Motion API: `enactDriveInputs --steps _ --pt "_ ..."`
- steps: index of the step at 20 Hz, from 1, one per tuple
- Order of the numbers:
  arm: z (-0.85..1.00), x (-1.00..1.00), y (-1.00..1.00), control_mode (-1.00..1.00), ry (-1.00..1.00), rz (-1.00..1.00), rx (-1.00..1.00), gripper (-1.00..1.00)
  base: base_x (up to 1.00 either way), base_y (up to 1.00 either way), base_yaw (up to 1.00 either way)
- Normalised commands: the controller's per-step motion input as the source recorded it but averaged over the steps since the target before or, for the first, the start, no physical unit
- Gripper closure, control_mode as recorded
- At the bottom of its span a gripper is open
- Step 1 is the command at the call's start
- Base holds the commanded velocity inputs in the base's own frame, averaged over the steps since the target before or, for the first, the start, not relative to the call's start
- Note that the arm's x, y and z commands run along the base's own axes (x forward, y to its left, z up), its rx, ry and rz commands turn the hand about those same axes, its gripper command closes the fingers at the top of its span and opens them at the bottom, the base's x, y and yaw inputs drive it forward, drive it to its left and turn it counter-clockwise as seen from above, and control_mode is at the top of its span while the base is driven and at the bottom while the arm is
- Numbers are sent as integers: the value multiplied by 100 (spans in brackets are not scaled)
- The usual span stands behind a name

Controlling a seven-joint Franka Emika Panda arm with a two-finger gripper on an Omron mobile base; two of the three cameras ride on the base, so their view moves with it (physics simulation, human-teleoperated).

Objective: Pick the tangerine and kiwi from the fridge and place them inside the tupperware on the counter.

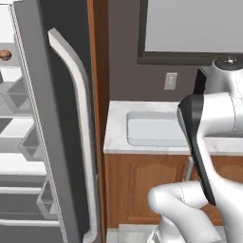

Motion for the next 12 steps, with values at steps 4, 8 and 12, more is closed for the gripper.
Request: enactDriveInputs --steps 4,8,12 --pt "0 0 0 100 0 0 0 100 57 -38 0" --pt "0 0 0 100 0 0 0 100 70 -28 9" --pt "0 0 0 100 0 0 0 100 65 -28 14"
